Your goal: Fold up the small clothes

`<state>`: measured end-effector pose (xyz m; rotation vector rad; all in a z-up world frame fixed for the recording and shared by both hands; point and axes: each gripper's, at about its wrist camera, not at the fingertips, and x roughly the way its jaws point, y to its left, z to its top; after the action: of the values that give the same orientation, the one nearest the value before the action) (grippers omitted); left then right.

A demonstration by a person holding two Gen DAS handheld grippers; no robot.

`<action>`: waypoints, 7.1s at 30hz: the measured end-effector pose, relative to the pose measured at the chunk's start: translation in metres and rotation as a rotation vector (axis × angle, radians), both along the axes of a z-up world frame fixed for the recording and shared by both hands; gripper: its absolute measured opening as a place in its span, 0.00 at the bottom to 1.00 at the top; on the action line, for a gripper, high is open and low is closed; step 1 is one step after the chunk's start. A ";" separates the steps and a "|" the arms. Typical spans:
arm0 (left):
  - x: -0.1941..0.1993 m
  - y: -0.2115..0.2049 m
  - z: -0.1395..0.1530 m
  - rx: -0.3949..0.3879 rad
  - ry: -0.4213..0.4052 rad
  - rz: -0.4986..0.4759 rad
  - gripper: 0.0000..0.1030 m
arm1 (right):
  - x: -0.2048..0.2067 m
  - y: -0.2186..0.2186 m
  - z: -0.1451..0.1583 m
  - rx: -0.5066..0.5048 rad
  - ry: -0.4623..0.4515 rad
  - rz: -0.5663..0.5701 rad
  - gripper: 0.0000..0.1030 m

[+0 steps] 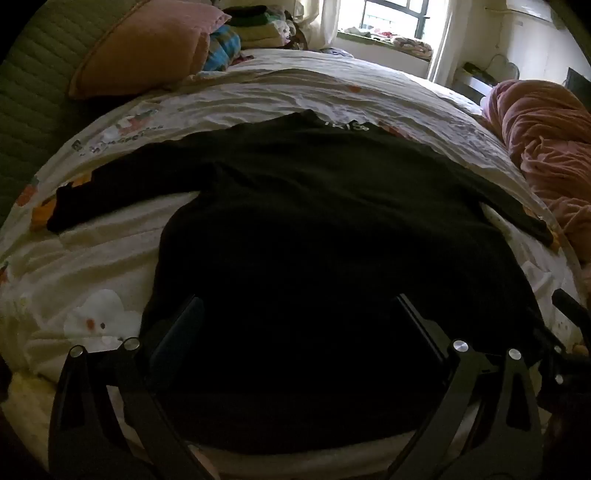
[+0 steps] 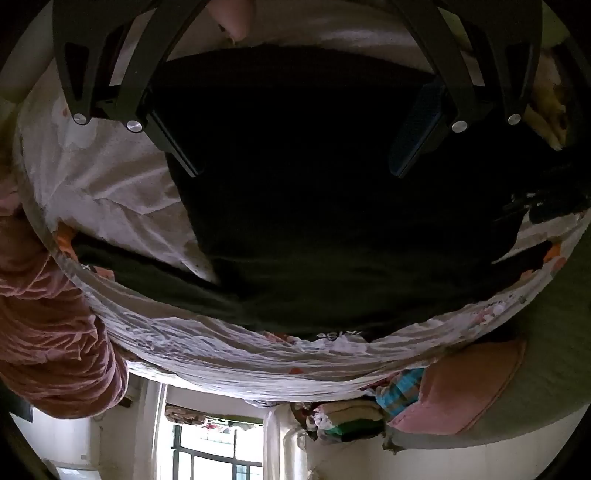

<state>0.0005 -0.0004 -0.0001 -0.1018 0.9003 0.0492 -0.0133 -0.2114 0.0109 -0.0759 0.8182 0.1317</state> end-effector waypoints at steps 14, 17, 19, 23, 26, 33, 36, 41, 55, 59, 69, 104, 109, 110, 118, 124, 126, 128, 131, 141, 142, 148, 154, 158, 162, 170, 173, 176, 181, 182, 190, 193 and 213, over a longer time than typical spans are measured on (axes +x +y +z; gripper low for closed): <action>-0.003 0.003 0.001 -0.007 -0.022 0.000 0.91 | -0.008 0.007 0.004 -0.033 -0.035 0.022 0.96; -0.002 0.008 0.003 -0.017 -0.027 0.004 0.91 | -0.007 0.008 0.004 -0.037 -0.035 0.023 0.96; -0.003 0.010 0.003 -0.024 -0.031 0.003 0.91 | -0.007 0.008 0.004 -0.039 -0.036 0.023 0.96; -0.004 0.009 0.004 -0.021 -0.033 0.004 0.91 | -0.008 0.007 0.004 -0.037 -0.037 0.024 0.96; -0.005 0.010 0.005 -0.021 -0.035 0.004 0.91 | -0.009 0.008 0.004 -0.038 -0.033 0.020 0.96; -0.005 0.009 0.006 -0.022 -0.037 0.004 0.91 | -0.010 0.010 0.005 -0.039 -0.033 0.020 0.96; -0.005 0.009 0.006 -0.019 -0.038 0.003 0.91 | -0.010 0.010 0.005 -0.039 -0.033 0.020 0.96; -0.006 0.009 0.007 -0.019 -0.039 0.003 0.91 | -0.010 0.012 0.006 -0.038 -0.034 0.023 0.96; -0.006 0.011 0.010 -0.021 -0.044 0.008 0.91 | -0.012 0.012 0.006 -0.040 -0.033 0.024 0.96; -0.006 0.011 0.010 -0.019 -0.043 0.010 0.91 | -0.011 0.013 0.007 -0.039 -0.032 0.022 0.96; -0.005 0.011 0.009 -0.018 -0.046 0.011 0.91 | -0.010 0.014 0.006 -0.036 -0.035 0.027 0.96; 0.054 0.028 0.038 -0.029 -0.061 0.051 0.91 | 0.061 0.013 0.046 0.029 -0.101 0.052 0.96; 0.073 0.029 0.043 -0.053 -0.059 0.044 0.91 | 0.081 0.011 0.055 0.054 -0.113 0.045 0.96; 0.076 0.029 0.044 -0.055 -0.059 0.044 0.91 | 0.085 0.010 0.056 0.058 -0.116 0.043 0.96; 0.108 0.020 0.050 -0.055 -0.056 0.023 0.91 | 0.113 0.000 0.058 0.105 -0.120 0.018 0.96; 0.134 0.011 0.049 -0.061 -0.043 0.007 0.91 | 0.132 -0.015 0.051 0.118 -0.100 -0.031 0.96; 0.141 0.008 0.049 -0.059 -0.039 0.007 0.91 | 0.136 -0.021 0.049 0.111 -0.099 -0.054 0.96; 0.148 0.003 0.048 -0.061 -0.038 -0.003 0.91 | 0.140 -0.030 0.047 0.116 -0.097 -0.079 0.96; 0.156 -0.002 0.047 -0.068 -0.033 -0.016 0.91 | 0.146 -0.043 0.045 0.118 -0.098 -0.118 0.96; 0.179 -0.021 0.040 -0.053 -0.027 -0.047 0.91 | 0.161 -0.092 0.041 0.128 -0.098 -0.249 0.96; 0.182 -0.024 0.038 -0.058 -0.022 -0.048 0.91 | 0.161 -0.099 0.039 0.128 -0.098 -0.267 0.96; 0.199 -0.046 0.023 -0.050 0.014 -0.078 0.91 | 0.167 -0.139 0.025 0.142 -0.062 -0.365 0.96; 0.214 -0.061 0.004 -0.049 0.053 -0.084 0.91 | 0.169 -0.182 0.005 0.134 -0.026 -0.491 0.96; 0.221 -0.063 -0.008 -0.034 0.075 -0.076 0.91 | 0.167 -0.213 -0.012 0.152 0.020 -0.589 0.96; 0.226 -0.064 -0.017 -0.005 0.077 -0.069 0.91 | 0.158 -0.240 -0.027 0.147 0.072 -0.662 0.96; 0.241 -0.066 -0.029 -0.008 0.085 -0.073 0.91 | 0.161 -0.282 -0.047 0.214 0.135 -0.750 0.96; 0.251 -0.068 -0.035 0.006 0.101 -0.067 0.91 | 0.173 -0.290 -0.048 0.239 0.132 -0.752 0.96; 0.257 -0.062 -0.037 0.005 0.116 -0.027 0.91 | 0.178 -0.302 -0.048 0.273 0.091 -0.774 0.93; 0.255 -0.060 -0.027 -0.008 0.097 -0.030 0.91 | 0.176 -0.312 -0.042 0.298 0.047 -0.807 0.36; 0.252 -0.060 -0.024 -0.002 0.092 -0.033 0.91 | 0.174 -0.313 -0.040 0.299 0.031 -0.807 0.27; 0.241 -0.057 -0.006 -0.037 0.076 -0.039 0.91 | 0.162 -0.304 -0.010 0.363 -0.099 -0.679 0.14; 0.237 -0.055 0.003 -0.046 0.054 -0.042 0.91 | 0.159 -0.293 0.008 0.365 -0.149 -0.615 0.14; 0.203 -0.005 0.031 -0.112 -0.016 0.010 0.91 | 0.174 -0.186 0.076 0.300 -0.278 -0.285 0.13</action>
<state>0.2039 -0.0050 0.0305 -0.2109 0.8869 0.0070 0.1602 -0.3972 0.0864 0.2986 0.5174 -0.0263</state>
